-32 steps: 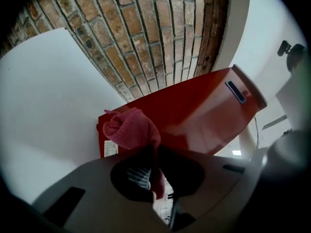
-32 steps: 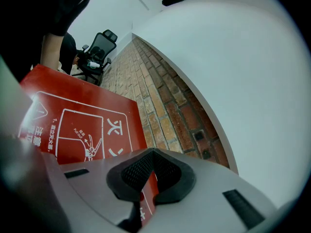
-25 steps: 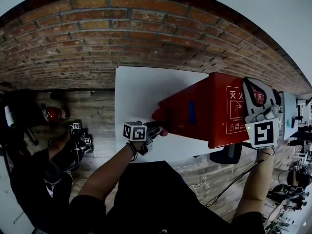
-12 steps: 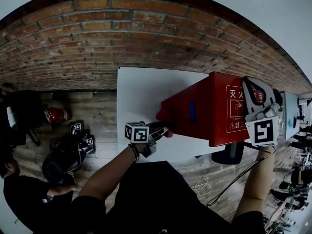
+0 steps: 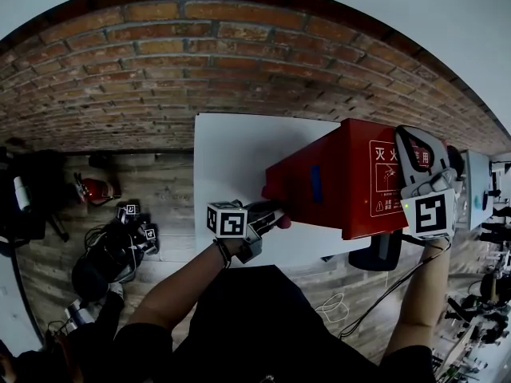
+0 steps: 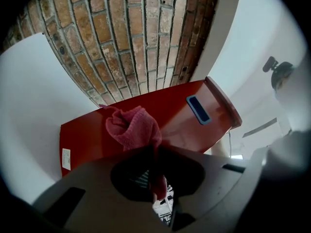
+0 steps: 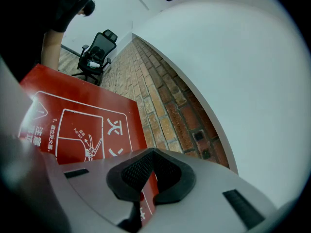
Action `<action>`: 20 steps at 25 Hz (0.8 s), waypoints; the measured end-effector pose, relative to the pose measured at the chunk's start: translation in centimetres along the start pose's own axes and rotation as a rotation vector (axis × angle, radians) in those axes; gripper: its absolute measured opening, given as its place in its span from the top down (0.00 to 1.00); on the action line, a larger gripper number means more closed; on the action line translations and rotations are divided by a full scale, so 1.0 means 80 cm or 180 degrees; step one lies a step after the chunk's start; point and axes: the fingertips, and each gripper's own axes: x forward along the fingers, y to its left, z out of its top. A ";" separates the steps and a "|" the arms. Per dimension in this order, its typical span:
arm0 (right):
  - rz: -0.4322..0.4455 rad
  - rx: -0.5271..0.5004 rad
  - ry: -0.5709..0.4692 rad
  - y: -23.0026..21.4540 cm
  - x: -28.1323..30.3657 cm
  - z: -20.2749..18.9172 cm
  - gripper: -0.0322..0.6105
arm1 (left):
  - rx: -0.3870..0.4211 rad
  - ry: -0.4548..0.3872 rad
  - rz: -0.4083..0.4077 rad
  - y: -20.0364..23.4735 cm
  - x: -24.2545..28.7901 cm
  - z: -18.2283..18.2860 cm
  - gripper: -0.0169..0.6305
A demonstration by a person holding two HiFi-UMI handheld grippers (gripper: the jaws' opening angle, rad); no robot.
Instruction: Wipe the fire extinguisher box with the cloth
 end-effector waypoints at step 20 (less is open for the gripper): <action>-0.0017 0.0044 -0.0029 0.000 0.000 0.001 0.92 | -0.0264 -0.0154 -0.0368 -0.069 0.003 0.020 0.88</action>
